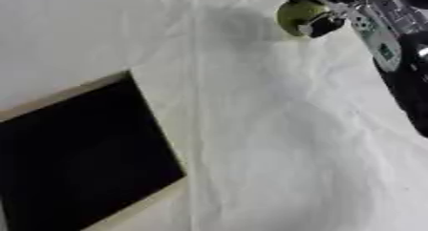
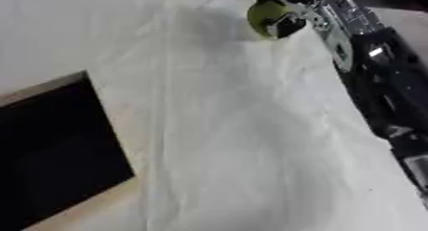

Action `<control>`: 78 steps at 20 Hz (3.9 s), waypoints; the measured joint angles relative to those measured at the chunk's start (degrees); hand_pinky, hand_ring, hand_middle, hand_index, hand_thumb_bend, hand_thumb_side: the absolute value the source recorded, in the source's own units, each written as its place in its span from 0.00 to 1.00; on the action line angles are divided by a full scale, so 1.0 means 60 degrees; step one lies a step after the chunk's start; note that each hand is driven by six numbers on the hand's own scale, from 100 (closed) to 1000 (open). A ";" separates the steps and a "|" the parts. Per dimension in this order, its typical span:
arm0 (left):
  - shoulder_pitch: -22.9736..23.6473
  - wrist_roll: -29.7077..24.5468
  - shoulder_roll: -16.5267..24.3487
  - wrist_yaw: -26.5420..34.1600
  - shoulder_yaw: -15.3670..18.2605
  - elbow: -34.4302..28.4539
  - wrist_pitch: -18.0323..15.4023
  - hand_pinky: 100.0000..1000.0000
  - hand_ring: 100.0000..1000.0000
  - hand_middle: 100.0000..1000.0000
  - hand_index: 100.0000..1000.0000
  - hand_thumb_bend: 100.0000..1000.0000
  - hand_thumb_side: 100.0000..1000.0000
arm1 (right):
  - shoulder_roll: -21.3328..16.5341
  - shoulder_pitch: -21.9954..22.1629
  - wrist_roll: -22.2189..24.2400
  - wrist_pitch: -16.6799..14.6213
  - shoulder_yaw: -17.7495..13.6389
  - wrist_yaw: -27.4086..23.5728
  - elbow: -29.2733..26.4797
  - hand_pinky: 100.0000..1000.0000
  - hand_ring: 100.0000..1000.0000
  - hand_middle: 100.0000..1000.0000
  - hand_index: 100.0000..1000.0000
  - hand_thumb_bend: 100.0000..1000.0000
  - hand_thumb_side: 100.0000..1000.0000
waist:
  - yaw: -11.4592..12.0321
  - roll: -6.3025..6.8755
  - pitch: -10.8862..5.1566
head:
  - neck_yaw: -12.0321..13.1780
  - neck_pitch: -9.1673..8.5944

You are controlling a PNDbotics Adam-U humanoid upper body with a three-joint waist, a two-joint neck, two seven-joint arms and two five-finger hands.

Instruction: Pick up objects on the table and place them in the box.

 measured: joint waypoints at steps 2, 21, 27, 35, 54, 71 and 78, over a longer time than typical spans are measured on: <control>0.0006 0.0001 0.0000 0.0000 0.0000 0.0000 0.0001 0.45 0.49 0.50 0.69 0.27 0.54 | -0.0199 0.0155 -0.0085 -0.0030 0.0007 -0.0140 -0.0403 0.56 0.52 0.51 0.51 0.15 0.00 | -0.0021 -0.0001 -0.0051 | 0.0013 0.0054; 0.0077 0.0005 0.0000 0.0000 0.0001 0.0000 0.0008 0.45 0.49 0.50 0.69 0.26 0.54 | -0.0890 0.1219 -0.1321 -0.0409 0.0778 -0.2774 -0.4775 0.58 0.44 0.53 0.50 0.17 0.00 | -0.0074 0.0051 -0.0337 | 0.0335 0.0389; 0.0087 -0.0012 0.0000 0.0004 -0.0002 0.0000 0.0025 0.45 0.49 0.50 0.69 0.26 0.54 | -0.0750 0.0946 -0.1126 -0.0610 0.1564 -0.3608 -0.6147 0.57 0.43 0.53 0.50 0.17 0.00 | -0.0072 0.0081 -0.0493 | 0.0148 0.0510; 0.0159 -0.0043 0.0000 0.0050 -0.0007 0.0000 0.0055 0.45 0.49 0.50 0.69 0.27 0.53 | 0.0607 0.0144 -0.0112 -0.0139 0.2051 -0.4732 -0.6985 0.56 0.41 0.53 0.50 0.17 0.00 | -0.0150 0.0156 -0.0681 | -0.0181 0.0637; 0.0174 -0.0070 -0.0008 0.0085 -0.0007 0.0000 0.0083 0.45 0.49 0.50 0.69 0.27 0.53 | 0.3577 0.0286 0.2572 0.0910 0.3508 -0.4965 -0.6991 0.56 0.37 0.52 0.47 0.17 0.00 | -0.0014 0.0129 -0.0769 | 0.0093 0.0801; 0.0152 -0.0145 -0.0171 0.0127 -0.0061 0.0000 0.0146 0.45 0.48 0.50 0.69 0.27 0.53 | 0.4730 0.0650 0.2115 0.1180 0.4355 -0.3366 -0.4607 0.56 0.37 0.52 0.48 0.17 0.00 | 0.0170 0.0076 -0.0768 | -0.0003 0.0799; 0.0143 -0.0185 -0.0209 0.0127 -0.0062 0.0000 0.0179 0.45 0.48 0.50 0.69 0.27 0.53 | 0.4962 0.0638 0.1880 0.0999 0.4369 -0.3093 -0.4243 0.62 0.45 0.56 0.55 0.23 0.00 | 0.0180 0.0070 -0.0765 | -0.0005 0.0798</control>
